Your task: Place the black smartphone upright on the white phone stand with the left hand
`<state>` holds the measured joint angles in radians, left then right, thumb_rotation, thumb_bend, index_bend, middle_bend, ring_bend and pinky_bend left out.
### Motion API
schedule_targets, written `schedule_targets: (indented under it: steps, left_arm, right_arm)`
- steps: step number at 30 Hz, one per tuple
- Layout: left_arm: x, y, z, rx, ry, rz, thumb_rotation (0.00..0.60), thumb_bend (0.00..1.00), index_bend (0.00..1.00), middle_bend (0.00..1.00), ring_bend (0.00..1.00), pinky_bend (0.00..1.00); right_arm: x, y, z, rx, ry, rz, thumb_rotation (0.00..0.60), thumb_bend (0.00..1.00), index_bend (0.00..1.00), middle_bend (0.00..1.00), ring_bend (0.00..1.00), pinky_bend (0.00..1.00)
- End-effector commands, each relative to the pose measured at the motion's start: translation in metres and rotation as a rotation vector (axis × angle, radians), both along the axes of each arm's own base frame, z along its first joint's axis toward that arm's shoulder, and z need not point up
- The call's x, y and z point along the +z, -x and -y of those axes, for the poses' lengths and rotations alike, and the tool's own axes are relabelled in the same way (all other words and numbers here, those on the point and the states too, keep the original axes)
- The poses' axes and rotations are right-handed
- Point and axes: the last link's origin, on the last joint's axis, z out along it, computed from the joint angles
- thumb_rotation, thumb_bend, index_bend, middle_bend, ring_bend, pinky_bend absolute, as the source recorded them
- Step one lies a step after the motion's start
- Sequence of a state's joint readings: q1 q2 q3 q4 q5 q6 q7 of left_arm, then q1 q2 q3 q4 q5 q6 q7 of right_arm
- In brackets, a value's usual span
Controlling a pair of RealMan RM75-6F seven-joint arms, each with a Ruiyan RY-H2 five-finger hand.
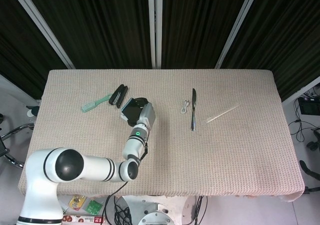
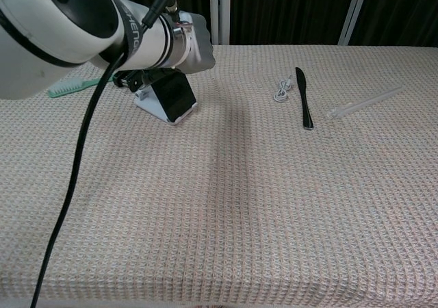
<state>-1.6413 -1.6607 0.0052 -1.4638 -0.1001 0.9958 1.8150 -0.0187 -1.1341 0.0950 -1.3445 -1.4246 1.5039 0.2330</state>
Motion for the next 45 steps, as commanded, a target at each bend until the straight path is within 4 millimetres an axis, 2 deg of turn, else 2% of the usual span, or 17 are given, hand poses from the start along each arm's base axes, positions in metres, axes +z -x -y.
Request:
schedule_targets:
  steps: [1,4,8,14,20,23,26,28,32,36,40,45]
  left_arm:
    - [0.001,-0.002,0.002,-0.002,0.017,0.013,0.6,0.34,0.15,0.17,0.21,0.35]
    - [0.001,-0.003,0.004,0.015,0.039,0.043,0.6,0.28,0.05,0.09,0.13,0.32]
    - [0.002,-0.004,0.004,0.018,0.047,0.074,0.6,0.21,0.01,0.04,0.09,0.3]
    - [0.009,-0.005,0.007,0.015,0.058,0.117,0.6,0.16,0.0,0.0,0.07,0.27]
    - [0.024,-0.006,0.021,0.021,0.084,0.174,0.6,0.13,0.0,0.0,0.07,0.26]
    - [0.041,-0.008,0.037,0.034,0.111,0.278,0.6,0.08,0.0,0.0,0.07,0.26]
    - [0.067,-0.007,0.059,0.008,0.179,0.462,0.6,0.02,0.0,0.01,0.07,0.26]
    - [0.089,0.001,0.074,-0.047,0.21,0.606,0.6,0.0,0.0,0.04,0.07,0.26]
    - [0.13,0.034,0.092,-0.145,0.176,0.845,0.6,0.0,0.01,0.05,0.07,0.26]
    - [0.166,0.089,0.1,-0.132,0.056,1.015,0.6,0.0,0.01,0.05,0.07,0.26]
    - [0.19,0.143,0.112,-0.026,-0.085,1.131,0.6,0.0,0.01,0.05,0.07,0.26]
    - [0.204,0.205,0.132,0.085,-0.195,1.305,0.6,0.0,0.03,0.05,0.07,0.26]
  right_arm:
    - [0.0,0.0,0.0,0.0,0.002,0.0,0.6,0.18,0.0,0.0,0.0,0.0]
    - [0.001,0.0,0.0,0.0,0.003,-0.001,0.6,0.18,0.0,0.0,0.0,0.0]
    - [0.001,-0.001,-0.001,0.001,0.007,-0.001,0.6,0.18,0.0,0.0,0.0,0.0]
    - [0.003,-0.002,-0.001,0.005,0.014,-0.006,0.6,0.18,0.0,0.0,0.0,0.0]
    - [0.003,-0.006,0.0,0.016,0.013,-0.01,0.6,0.18,0.0,0.0,0.0,0.0]
    - [0.003,-0.009,0.001,0.026,0.01,-0.014,0.6,0.18,0.0,0.0,0.0,0.0]
    - [0.002,-0.012,0.001,0.033,0.007,-0.017,0.6,0.18,0.0,0.0,0.0,0.0]
    - [0.001,-0.012,0.002,0.032,-0.001,-0.023,0.6,0.18,0.0,0.0,0.0,0.0]
    - [-0.002,-0.016,0.004,0.036,-0.016,-0.032,0.6,0.18,0.0,0.0,0.0,0.0]
    - [-0.008,-0.022,0.005,0.051,-0.027,-0.038,0.6,0.18,0.0,0.0,0.0,0.0]
    - [-0.013,-0.026,0.006,0.058,-0.041,-0.042,0.6,0.18,0.0,0.0,0.0,0.0]
    - [-0.021,-0.032,0.009,0.078,-0.067,-0.046,0.6,0.18,0.0,0.0,0.0,0.0]
